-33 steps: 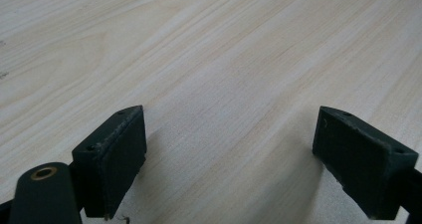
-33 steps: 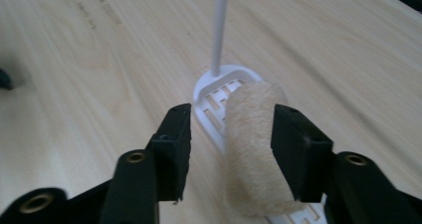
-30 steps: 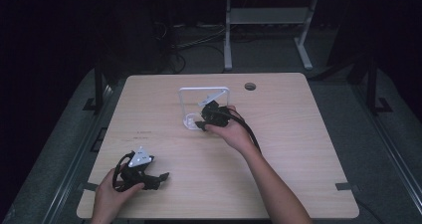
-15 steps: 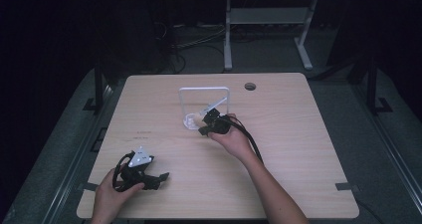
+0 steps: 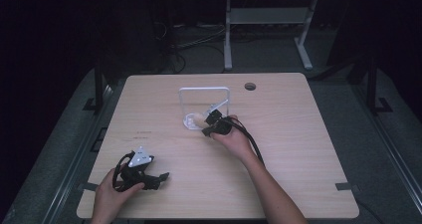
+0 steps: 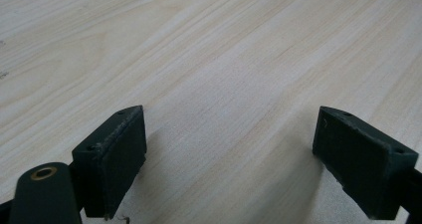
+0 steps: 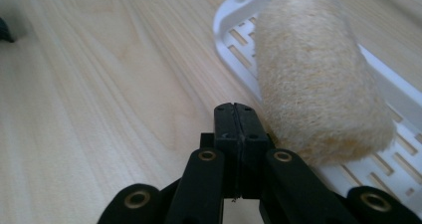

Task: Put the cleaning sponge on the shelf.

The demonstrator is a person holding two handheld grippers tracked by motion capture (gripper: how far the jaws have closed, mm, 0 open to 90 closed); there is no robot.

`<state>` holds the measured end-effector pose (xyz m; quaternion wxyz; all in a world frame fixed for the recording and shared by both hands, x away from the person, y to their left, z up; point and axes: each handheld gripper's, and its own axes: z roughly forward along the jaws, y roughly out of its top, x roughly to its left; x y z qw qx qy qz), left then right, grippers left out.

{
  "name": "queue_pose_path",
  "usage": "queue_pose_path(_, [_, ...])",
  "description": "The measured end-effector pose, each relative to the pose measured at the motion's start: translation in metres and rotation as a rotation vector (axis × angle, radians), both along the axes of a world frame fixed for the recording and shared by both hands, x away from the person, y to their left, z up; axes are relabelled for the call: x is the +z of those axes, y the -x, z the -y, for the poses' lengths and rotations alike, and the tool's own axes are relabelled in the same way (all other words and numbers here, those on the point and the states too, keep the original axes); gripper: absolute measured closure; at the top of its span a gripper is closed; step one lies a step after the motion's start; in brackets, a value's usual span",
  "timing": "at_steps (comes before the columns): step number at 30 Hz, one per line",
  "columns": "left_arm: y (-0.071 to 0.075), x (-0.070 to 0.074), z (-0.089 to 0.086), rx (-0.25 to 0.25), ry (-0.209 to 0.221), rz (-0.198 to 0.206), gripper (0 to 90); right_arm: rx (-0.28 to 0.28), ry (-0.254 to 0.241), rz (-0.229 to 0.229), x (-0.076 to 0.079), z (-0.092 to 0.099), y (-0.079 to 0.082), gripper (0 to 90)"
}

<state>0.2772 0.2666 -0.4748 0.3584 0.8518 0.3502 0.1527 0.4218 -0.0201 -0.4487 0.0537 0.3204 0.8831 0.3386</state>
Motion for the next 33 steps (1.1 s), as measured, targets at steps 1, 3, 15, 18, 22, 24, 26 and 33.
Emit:
queue_pose_path(1, [0.000,0.000,0.000,0.000,0.000,0.000,13.2,0.000,0.000,0.000,0.000,0.000,0.000,88.9])
queue_pose_path(3, [0.000,0.000,0.000,0.000,0.000,0.000,13.2,-0.010,0.003,-0.004,-0.001,0.002,-0.001,88.8])
queue_pose_path(15, [0.000,0.000,0.000,0.000,0.000,0.000,13.1,-0.045,0.031,0.009,-0.004,0.015,-0.008,88.3])
queue_pose_path(18, [0.000,0.000,0.000,0.000,0.000,0.000,13.1,-0.059,0.036,0.009,-0.005,0.018,-0.010,87.9])
queue_pose_path(22, [0.000,0.000,0.000,0.000,0.000,0.000,13.1,-0.072,0.041,0.013,-0.005,0.022,-0.012,88.0])
queue_pose_path(24, [0.000,0.000,0.000,0.000,0.000,0.000,13.2,-0.077,0.041,0.010,-0.006,0.024,-0.013,88.0])
queue_pose_path(26, [0.000,0.000,0.000,0.000,0.000,0.000,13.1,-0.081,0.041,0.011,-0.006,0.025,-0.013,88.0])
queue_pose_path(33, [0.000,0.000,0.000,0.000,0.000,0.000,13.1,-0.089,0.041,0.015,-0.006,0.028,-0.014,87.9])
